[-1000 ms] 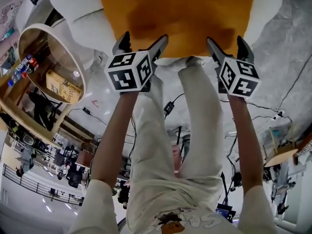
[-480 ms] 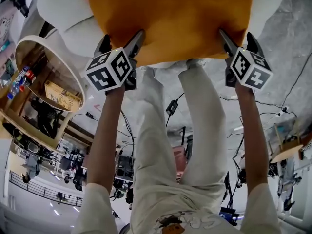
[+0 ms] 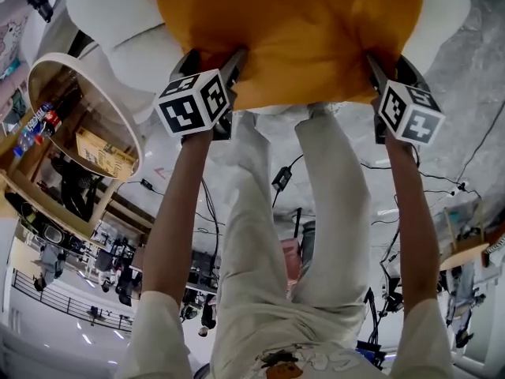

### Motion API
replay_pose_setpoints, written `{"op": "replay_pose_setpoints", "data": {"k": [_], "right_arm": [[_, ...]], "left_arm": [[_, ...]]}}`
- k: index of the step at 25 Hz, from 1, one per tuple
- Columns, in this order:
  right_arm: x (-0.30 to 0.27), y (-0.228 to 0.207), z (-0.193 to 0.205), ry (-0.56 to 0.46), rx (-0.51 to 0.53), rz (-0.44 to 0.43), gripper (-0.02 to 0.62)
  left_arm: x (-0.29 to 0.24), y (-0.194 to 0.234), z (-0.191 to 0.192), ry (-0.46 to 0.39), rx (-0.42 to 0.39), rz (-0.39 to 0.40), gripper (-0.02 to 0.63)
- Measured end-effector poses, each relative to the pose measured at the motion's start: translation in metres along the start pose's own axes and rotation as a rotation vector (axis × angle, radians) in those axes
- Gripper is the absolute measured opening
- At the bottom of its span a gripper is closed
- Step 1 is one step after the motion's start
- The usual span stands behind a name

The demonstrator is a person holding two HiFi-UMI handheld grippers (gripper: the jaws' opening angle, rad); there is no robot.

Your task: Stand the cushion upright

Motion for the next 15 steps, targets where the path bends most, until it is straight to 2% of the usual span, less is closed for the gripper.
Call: {"op": "replay_pose_setpoints", "data": {"k": [2, 4, 6, 10, 13, 15], "right_arm": [[-0.001, 0.005, 0.0, 0.003, 0.011, 0.005, 0.243], [-0.001, 0.011, -0.001, 0.0, 0.032, 0.007, 0.182], [0.002, 0.017, -0.001, 0.001, 0.054, 0.018, 0.144], [0.009, 0.025, 0.002, -0.003, 0.027, 0.027, 0.106], [0.019, 0.022, 0.006, -0.008, -0.004, 0.015, 0.106], [0.026, 0.021, 0.012, 0.0, -0.016, 0.01, 0.104]], "left_arm": [[-0.005, -0.005, 0.0, 0.027, -0.002, 0.036, 0.311], [-0.007, -0.01, 0.0, 0.033, 0.0, 0.041, 0.196], [-0.006, -0.014, 0.0, 0.02, -0.014, 0.014, 0.113], [0.005, -0.023, 0.004, -0.028, -0.021, -0.033, 0.024], [0.019, -0.034, 0.004, -0.035, -0.028, -0.017, 0.014], [0.031, -0.041, 0.0, -0.041, -0.064, -0.016, 0.014]]}}
Point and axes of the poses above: the fingertips, and each gripper's own axes: x backward along the fingers, y to its left, z out of its underside, the point moved 3 cm from there along x, backward along the fingers, and after that the axes turned 1 degree about z, right-handed, at the moved point
